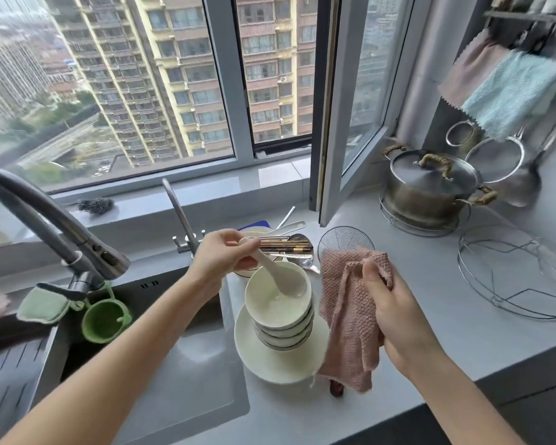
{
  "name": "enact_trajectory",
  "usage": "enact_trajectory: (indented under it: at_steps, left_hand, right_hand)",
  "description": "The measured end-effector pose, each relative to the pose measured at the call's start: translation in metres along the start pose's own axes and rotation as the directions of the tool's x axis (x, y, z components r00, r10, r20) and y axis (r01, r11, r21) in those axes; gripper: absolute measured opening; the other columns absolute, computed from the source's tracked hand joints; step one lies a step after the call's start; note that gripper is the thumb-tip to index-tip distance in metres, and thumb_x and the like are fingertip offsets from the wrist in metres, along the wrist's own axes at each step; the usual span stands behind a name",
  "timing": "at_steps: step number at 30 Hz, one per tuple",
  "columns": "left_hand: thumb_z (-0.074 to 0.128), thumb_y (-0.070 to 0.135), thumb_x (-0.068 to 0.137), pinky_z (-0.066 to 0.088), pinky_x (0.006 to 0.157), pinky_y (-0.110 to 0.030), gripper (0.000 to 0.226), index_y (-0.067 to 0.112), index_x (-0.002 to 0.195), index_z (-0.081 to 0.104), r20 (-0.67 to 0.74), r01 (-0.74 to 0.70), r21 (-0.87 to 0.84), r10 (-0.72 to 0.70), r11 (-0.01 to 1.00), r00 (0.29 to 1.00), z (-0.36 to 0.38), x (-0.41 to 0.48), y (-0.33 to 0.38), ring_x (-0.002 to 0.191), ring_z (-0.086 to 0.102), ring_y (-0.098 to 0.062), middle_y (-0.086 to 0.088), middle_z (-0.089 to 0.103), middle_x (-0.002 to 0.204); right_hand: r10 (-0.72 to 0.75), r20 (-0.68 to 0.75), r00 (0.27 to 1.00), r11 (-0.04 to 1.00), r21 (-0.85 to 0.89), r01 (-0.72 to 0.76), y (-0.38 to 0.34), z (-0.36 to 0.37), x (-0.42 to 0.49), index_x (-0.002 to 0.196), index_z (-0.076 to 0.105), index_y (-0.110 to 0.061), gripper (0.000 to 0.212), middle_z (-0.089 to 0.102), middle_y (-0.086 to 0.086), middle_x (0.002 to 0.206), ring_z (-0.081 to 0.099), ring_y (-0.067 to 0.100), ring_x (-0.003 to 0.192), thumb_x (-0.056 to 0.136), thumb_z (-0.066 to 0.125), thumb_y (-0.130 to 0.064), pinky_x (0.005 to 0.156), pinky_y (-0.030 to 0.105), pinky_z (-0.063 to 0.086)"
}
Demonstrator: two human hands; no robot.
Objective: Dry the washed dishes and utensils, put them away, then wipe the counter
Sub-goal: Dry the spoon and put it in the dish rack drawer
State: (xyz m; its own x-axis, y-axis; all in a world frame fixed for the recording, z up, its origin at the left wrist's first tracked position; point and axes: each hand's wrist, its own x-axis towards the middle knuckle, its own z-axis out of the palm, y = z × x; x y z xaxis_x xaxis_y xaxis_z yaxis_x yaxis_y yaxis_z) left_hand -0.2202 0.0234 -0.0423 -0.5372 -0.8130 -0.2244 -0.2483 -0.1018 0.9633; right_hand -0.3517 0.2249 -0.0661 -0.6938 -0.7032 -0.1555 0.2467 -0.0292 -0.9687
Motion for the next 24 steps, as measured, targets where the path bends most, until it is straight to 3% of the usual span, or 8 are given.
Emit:
enact_trajectory:
  at_steps: [3,6,9,11,14,18,21,24]
  left_hand:
    - [0.065,0.007,0.085,0.057,0.053,-0.021,0.012,0.000,0.078,0.059,-0.020,0.179,-0.357,-0.199,0.917,0.980,-0.014,-0.010,0.000,0.057,0.070,-0.017,-0.014,0.070,0.069]
    - [0.063,0.006,0.085,0.057,0.049,-0.021,0.013,-0.003,0.076,0.060,0.045,0.304,-0.541,-0.333,0.785,0.942,-0.015,-0.021,0.000,0.049,0.067,-0.017,-0.014,0.068,0.059]
    - [0.061,0.000,0.085,0.056,0.046,-0.023,0.013,-0.004,0.073,0.058,0.102,0.370,-0.652,-0.407,0.662,0.908,-0.014,-0.033,-0.001,0.045,0.065,-0.020,-0.017,0.065,0.056]
    - [0.061,-0.003,0.083,0.057,0.047,-0.026,0.010,-0.005,0.074,0.060,0.145,0.398,-0.687,-0.422,0.608,0.895,-0.017,-0.037,-0.003,0.046,0.066,-0.023,-0.019,0.064,0.058]
    - [0.061,-0.007,0.081,0.057,0.048,-0.025,0.008,-0.009,0.073,0.063,0.214,0.438,-0.618,-0.396,0.653,0.893,-0.026,-0.040,-0.009,0.053,0.068,-0.024,-0.023,0.066,0.069]
    - [0.059,-0.001,0.085,0.054,0.049,-0.018,0.010,-0.005,0.078,0.065,0.400,0.376,-0.185,-0.280,0.908,0.873,-0.046,-0.040,-0.020,0.060,0.067,-0.018,-0.018,0.067,0.075]
    - [0.052,0.012,0.093,0.040,0.039,-0.012,0.022,-0.001,0.082,0.066,0.544,0.283,-0.021,-0.227,0.959,0.808,-0.051,-0.046,-0.024,0.049,0.054,-0.009,-0.009,0.061,0.064]
    - [0.052,0.016,0.094,0.034,0.034,-0.011,0.025,0.001,0.079,0.065,0.493,0.263,-0.048,-0.206,0.964,0.845,-0.044,-0.050,-0.023,0.042,0.047,-0.006,-0.004,0.055,0.056]
  right_hand:
    - [-0.022,0.015,1.000,0.998,-0.053,0.022,0.002,0.025,0.004,0.109,0.061,-0.030,0.044,0.070,-0.001,0.103,0.064,0.017,0.098,0.083,0.050,-0.063,0.086,0.034,0.050]
    - [-0.050,0.063,0.997,0.996,-0.077,0.055,0.007,0.052,0.011,0.112,0.061,-0.045,0.056,0.069,-0.008,0.114,0.061,0.015,0.113,0.070,0.047,-0.079,0.101,0.040,0.045]
    - [-0.149,0.106,0.983,0.976,-0.145,0.163,0.005,0.073,0.017,0.113,0.060,-0.044,0.033,0.064,-0.018,0.114,0.057,0.003,0.113,0.086,0.047,-0.057,0.100,0.026,0.042]
    - [-0.192,0.111,0.975,0.934,-0.284,0.216,0.004,0.079,0.022,0.119,0.056,-0.045,0.028,0.060,-0.012,0.117,0.056,0.004,0.113,0.093,0.057,-0.037,0.098,0.024,0.043]
    - [-0.288,0.115,0.951,0.846,-0.434,0.309,0.004,0.079,0.027,0.112,0.056,-0.046,0.048,0.066,-0.011,0.102,0.065,0.005,0.092,0.084,0.071,-0.010,0.084,0.016,0.050]
    - [-0.330,0.187,0.925,0.792,-0.478,0.379,0.000,0.083,0.030,0.104,0.064,-0.028,0.040,0.067,-0.015,0.088,0.065,-0.007,0.072,0.076,0.078,-0.003,0.073,0.007,0.048]
    - [-0.394,0.192,0.899,0.720,-0.544,0.432,0.002,0.086,0.032,0.100,0.068,-0.023,0.028,0.070,-0.010,0.081,0.068,0.006,0.075,0.079,0.075,-0.006,0.072,0.014,0.051]
    - [-0.560,0.141,0.817,0.494,-0.735,0.465,0.004,0.092,0.038,0.106,0.068,-0.012,0.024,0.071,0.004,0.083,0.065,0.020,0.076,0.083,0.069,-0.006,0.069,0.029,0.051]
